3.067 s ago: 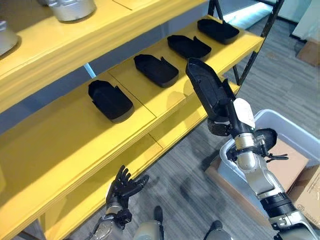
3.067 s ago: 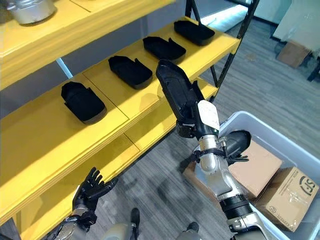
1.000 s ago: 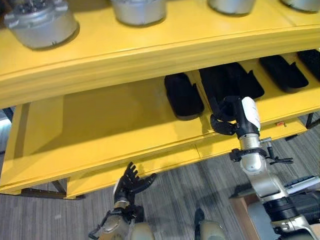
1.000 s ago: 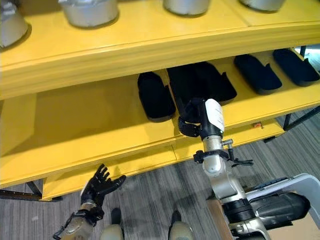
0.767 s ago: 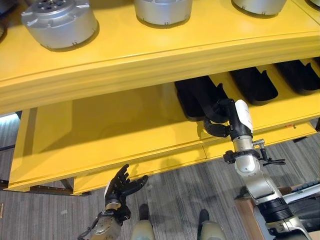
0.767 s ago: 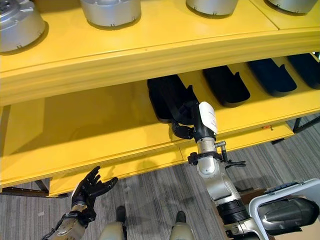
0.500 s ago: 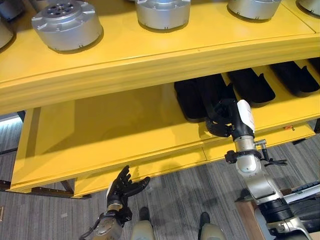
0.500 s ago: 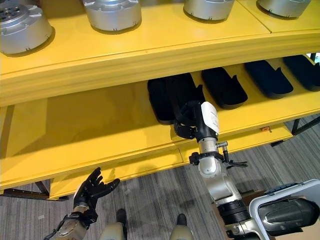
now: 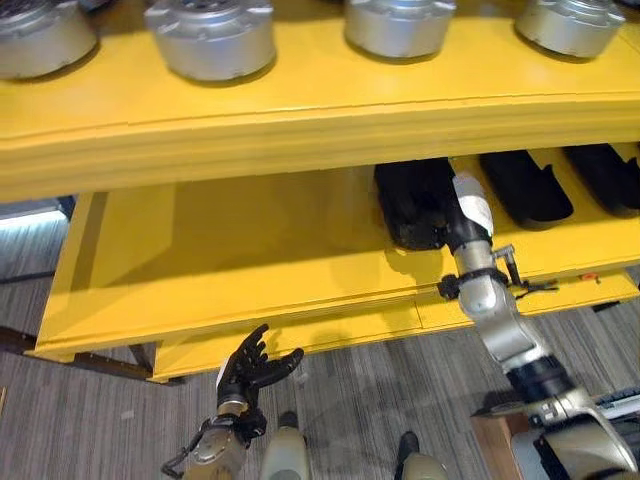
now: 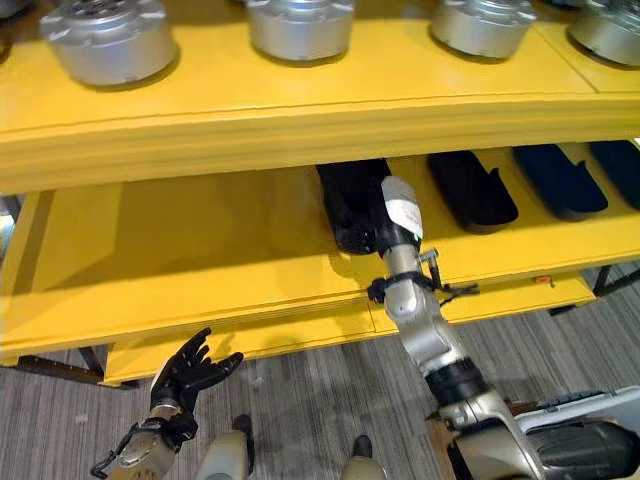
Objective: Move parts from the plastic box to the shelf.
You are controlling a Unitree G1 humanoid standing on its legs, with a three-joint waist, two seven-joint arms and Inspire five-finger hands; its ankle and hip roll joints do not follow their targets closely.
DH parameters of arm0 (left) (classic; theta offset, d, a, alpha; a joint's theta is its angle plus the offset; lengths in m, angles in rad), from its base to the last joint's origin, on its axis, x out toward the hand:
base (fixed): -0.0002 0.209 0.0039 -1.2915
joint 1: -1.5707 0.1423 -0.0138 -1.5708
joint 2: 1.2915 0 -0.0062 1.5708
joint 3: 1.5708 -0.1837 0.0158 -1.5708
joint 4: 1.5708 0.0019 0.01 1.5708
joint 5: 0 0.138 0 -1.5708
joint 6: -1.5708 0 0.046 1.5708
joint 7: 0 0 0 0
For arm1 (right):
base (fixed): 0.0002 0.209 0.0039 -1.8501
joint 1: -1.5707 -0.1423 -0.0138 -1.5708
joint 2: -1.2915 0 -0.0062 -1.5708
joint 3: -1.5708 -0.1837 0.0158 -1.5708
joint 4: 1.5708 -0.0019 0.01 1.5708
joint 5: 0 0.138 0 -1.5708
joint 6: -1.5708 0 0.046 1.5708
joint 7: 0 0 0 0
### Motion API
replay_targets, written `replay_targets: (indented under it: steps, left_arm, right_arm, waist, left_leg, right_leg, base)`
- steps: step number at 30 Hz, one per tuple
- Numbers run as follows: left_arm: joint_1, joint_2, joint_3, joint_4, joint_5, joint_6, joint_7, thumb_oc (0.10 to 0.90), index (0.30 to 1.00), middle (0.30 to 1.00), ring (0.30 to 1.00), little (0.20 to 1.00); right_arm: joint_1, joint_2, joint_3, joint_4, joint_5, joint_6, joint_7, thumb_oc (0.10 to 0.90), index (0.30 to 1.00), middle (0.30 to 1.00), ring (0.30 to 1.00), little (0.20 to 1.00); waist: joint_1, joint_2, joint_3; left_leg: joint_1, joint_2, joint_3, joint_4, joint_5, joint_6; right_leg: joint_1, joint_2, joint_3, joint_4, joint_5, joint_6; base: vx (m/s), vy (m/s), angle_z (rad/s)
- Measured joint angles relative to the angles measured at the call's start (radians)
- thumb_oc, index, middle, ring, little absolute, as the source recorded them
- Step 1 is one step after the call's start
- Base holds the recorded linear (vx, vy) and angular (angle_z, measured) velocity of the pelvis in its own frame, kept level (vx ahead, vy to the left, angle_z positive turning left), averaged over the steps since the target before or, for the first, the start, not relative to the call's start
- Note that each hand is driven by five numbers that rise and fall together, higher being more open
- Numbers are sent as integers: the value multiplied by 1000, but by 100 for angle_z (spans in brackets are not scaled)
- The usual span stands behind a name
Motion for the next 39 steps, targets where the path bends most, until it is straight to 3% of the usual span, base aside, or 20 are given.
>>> replay_targets:
  steps: [2,9,13,18,23,29,31,39]
  left_arm:
    - [-12,18,-9,-3,-4,-3,-1,900,1000,1000,1000,1000]
    - [-49,65,-25,-6,-14,-10,3,900,1000,1000,1000,1000]
    - [-46,74,-25,-6,-45,-11,10,900,1000,1000,1000,1000]
    - [-55,83,-27,-6,-46,-12,28,900,1000,1000,1000,1000]
    - [-66,96,-32,-8,-46,-13,29,900,1000,1000,1000,1000]
    - [-80,104,-54,-11,-48,-14,29,900,1000,1000,1000,1000]
    - [-82,104,-68,-11,-57,-14,29,900,1000,1000,1000,1000]
    - [-86,115,-80,-13,-83,-14,28,900,1000,1000,1000,1000]
  right_arm:
    - [-74,15,19,44,15,1,7,400,300,300,300,300]
    - [-316,53,78,196,75,14,8,400,300,300,300,300]
    - [-416,110,123,309,113,18,9,400,300,300,300,300]
    - [-445,206,166,381,169,18,12,400,300,300,300,300]
    - [-447,262,172,455,268,17,32,400,300,300,300,300]
    - [-462,271,174,618,367,16,38,400,300,300,300,300]
    - [-475,270,170,690,399,15,37,400,300,300,300,300]
    - [-545,246,160,839,436,8,24,400,300,300,300,300]
  waist:
    - [29,-9,-1]
    - [68,-31,0]
    - [70,-35,2]
    - [71,-39,5]
    - [75,-44,8]
    - [97,-41,19]
    - [97,-27,34]
    - [108,-15,41]
  left_leg:
    - [-25,-4,-15,29,-11,3]
    - [-163,-48,-76,185,-62,22]
    - [-207,-67,-89,276,-103,36]
    - [-244,-76,-93,395,-166,45]
    - [-271,-95,-109,444,-190,54]
    - [-309,-104,-128,501,-206,45]
    - [-316,-105,-134,523,-212,40]
    - [-337,-108,-150,542,-217,32]
  right_leg:
    - [-11,-2,-12,30,-18,-1]
    - [-121,-40,-46,221,-112,-10]
    - [-158,-59,-39,313,-157,-21]
    - [-193,-71,-19,428,-223,-16]
    - [-218,-84,-18,498,-266,-22]
    - [-257,-91,-15,582,-311,-10]
    - [-261,-91,-15,603,-321,-8]
    - [-285,-94,-21,648,-346,2]
  base:
    - [-66,-17,19]
    - [-77,0,26]
    - [-59,18,10]
    - [-12,8,0]
    - [-11,-3,12]
    - [-12,-2,7]
    - [-3,-1,2]
    - [-6,-10,3]
